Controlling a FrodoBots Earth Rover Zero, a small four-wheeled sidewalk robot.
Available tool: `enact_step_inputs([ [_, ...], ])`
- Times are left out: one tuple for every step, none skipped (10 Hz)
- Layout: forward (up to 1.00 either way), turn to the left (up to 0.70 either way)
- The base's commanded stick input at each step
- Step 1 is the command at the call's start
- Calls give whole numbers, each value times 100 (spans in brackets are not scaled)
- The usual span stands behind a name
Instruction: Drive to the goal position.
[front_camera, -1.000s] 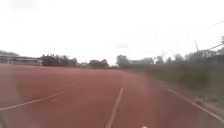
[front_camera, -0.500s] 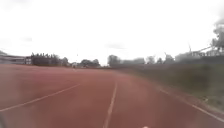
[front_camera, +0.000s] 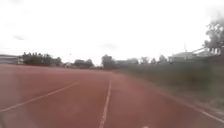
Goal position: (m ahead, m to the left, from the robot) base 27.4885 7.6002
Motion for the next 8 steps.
enact_step_inputs([
  [70,0],
  [70,0],
  [70,0],
  [70,0],
  [70,0],
  [70,0],
  [70,0],
  [70,0],
])
